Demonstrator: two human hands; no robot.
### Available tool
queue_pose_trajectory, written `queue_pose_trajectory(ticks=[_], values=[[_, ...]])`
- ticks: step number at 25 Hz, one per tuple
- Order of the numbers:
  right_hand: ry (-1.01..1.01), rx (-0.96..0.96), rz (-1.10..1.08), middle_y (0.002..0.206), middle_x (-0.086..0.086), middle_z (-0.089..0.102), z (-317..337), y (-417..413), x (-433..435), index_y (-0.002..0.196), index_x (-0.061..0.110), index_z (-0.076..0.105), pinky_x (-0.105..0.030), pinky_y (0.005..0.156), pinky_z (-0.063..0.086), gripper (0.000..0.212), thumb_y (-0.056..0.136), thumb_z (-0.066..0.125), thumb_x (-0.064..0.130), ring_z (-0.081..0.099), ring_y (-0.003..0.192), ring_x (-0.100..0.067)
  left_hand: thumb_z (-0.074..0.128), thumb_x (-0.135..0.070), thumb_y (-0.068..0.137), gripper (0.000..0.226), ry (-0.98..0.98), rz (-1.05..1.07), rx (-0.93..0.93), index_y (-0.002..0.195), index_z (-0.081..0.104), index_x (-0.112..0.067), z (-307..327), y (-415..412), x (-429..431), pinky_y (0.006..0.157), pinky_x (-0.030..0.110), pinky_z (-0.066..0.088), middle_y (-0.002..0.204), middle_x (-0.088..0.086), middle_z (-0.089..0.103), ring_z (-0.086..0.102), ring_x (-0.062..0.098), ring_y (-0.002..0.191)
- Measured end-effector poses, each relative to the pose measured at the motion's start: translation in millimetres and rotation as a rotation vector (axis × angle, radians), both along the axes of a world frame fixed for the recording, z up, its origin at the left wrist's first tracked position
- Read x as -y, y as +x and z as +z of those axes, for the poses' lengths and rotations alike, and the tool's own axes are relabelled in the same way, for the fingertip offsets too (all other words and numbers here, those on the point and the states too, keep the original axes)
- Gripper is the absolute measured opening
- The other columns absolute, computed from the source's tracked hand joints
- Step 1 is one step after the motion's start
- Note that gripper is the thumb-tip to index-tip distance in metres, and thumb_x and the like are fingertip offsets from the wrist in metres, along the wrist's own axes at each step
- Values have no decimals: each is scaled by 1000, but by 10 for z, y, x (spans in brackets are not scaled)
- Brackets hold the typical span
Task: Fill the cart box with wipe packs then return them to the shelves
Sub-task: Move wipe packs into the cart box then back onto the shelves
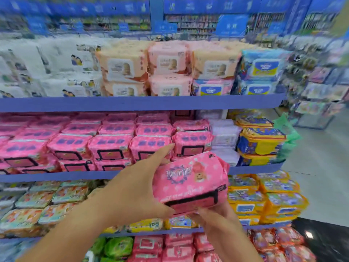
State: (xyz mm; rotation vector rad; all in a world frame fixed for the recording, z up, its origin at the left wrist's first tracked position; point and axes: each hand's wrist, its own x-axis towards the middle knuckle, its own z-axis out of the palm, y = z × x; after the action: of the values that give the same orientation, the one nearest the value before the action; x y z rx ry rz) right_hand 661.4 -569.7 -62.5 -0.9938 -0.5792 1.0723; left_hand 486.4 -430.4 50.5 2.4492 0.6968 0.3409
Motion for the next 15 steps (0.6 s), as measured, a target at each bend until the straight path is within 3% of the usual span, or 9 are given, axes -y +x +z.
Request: queue_pose_trajectory(ticks=[4, 7, 8, 10, 11, 13, 14, 15], values=[[-101, 29, -3, 113, -21, 74, -64, 403, -50, 124, 9, 64, -48, 88, 57, 113, 22, 105, 31, 71, 104, -36, 93, -57, 51, 119, -204, 45, -38, 140, 16, -73, -220, 320, -219, 99, 22, 47, 129, -46, 40, 48, -17, 119], [-217, 230, -45, 108, -8, 78, -15, 620, -166, 125, 17, 61, -35, 78, 60, 118, 19, 104, 45, 74, 100, -24, 97, -44, 58, 99, -590, -7, 88, 138, 40, -60, -583, 624, -215, 91, 22, 53, 127, -35, 54, 58, -9, 115], [-271, 343, -57, 103, -2, 79, 92, 682, -247, 124, 22, 61, -28, 74, 60, 113, 22, 103, 45, 76, 94, -17, 98, -35, 62, 92, -697, -20, 154, 137, 46, -51, -837, 774, -240, 88, 25, 57, 126, -29, 63, 66, -3, 112], [-301, 502, -84, 90, 13, 79, 271, 843, -456, 116, 33, 61, -16, 63, 56, 79, 48, 102, 23, 75, 80, -4, 95, -22, 67, 86, -918, -31, 344, 139, 50, -32, -1243, 1080, -239, 89, 32, 59, 127, -15, 70, 72, 11, 110], [-301, 575, -72, 89, 19, 78, 356, 929, -579, 115, 37, 60, -13, 61, 55, 70, 61, 96, 12, 74, 78, 0, 94, -19, 67, 85, -1019, -62, 348, 140, 51, -27, -1496, 1172, -392, 89, 36, 60, 123, -9, 73, 74, 13, 105], [-343, 752, -56, 97, 27, 74, 542, 1101, -866, 123, 45, 56, -14, 66, 56, 75, 67, 92, 9, 73, 86, 1, 100, -17, 58, 100, -981, 159, 430, 143, 49, -29, -2005, 1482, -620, 84, 54, 60, 95, -4, 77, 73, 3, 66], [-338, 841, -59, 102, 29, 71, 596, 1204, -981, 126, 48, 54, -14, 69, 56, 80, 66, 93, 14, 71, 90, 3, 102, -20, 53, 106, -962, 251, 478, 144, 48, -30, -1994, 1554, -692, 81, 57, 60, 84, -4, 76, 68, 1, 54], [-330, 929, -71, 109, 31, 68, 659, 1298, -1104, 128, 53, 51, -13, 72, 55, 84, 64, 95, 21, 69, 96, 6, 99, -15, 59, 95, -1016, 139, 474, 140, 50, -26, -1846, 1556, -774, 80, 48, 62, 83, -8, 77, 71, -1, 61]])
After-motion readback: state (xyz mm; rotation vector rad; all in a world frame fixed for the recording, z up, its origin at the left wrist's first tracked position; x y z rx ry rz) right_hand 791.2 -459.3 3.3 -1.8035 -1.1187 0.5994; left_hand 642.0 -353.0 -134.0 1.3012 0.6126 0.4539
